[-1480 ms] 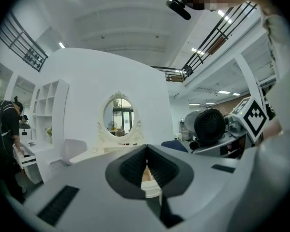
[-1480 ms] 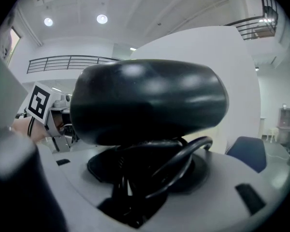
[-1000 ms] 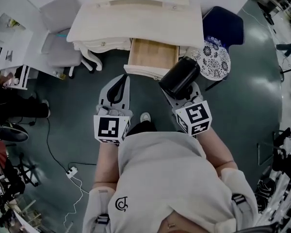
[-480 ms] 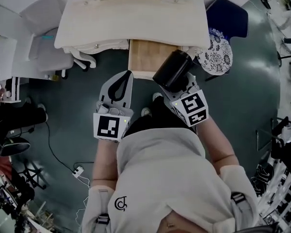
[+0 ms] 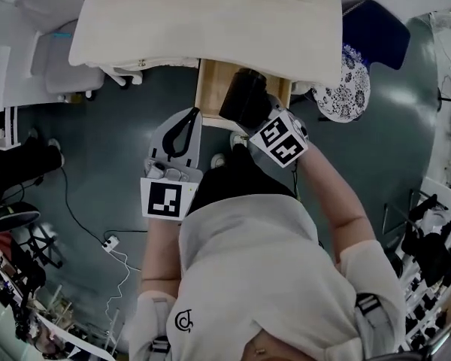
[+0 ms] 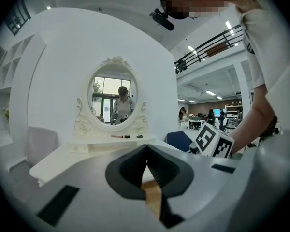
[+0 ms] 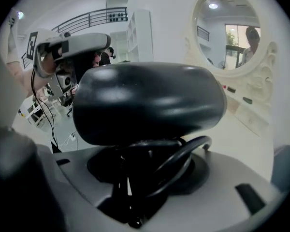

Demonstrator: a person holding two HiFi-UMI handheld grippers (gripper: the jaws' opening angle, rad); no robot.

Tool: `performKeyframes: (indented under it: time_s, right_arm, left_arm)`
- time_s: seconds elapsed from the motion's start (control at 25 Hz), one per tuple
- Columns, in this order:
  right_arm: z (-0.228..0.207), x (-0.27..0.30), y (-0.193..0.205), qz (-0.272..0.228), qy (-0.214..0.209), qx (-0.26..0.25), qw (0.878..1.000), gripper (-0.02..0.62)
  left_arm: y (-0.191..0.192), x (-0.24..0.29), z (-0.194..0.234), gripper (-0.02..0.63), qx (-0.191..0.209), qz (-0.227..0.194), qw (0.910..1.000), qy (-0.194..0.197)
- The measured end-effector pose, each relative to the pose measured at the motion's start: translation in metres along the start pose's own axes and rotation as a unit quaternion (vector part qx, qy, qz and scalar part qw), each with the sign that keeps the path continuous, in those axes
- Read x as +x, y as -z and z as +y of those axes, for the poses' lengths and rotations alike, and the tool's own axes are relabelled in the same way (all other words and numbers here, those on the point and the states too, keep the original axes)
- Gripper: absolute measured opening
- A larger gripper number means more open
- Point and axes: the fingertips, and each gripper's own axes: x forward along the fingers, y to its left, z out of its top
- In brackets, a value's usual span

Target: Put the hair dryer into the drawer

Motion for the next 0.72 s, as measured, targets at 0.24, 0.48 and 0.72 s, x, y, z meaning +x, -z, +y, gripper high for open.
performKeyframes:
  time_s: [0.24,0.48,0.72]
  right_arm:
    - [-0.026,0.061,0.037,0.085,-0.040,-0.055,0.994,0.241]
    - [-0.030,0.112,0.085,0.177,-0.080,-0.122,0.973,0.243]
    - [-0.034,0.152,0.110,0.223,-0.096,-0.123,0.962,0.247]
  left_arm:
    - [0.037,0.028,0.027,0.012,-0.021,0.024,0.9992,-0.022]
    - [0.069,0.035,0.042,0.012,-0.044,0.052,0.9970,-0.035]
    - [0.083,0.047,0.058,0.012,-0.055,0.061,0.9958,-0.041]
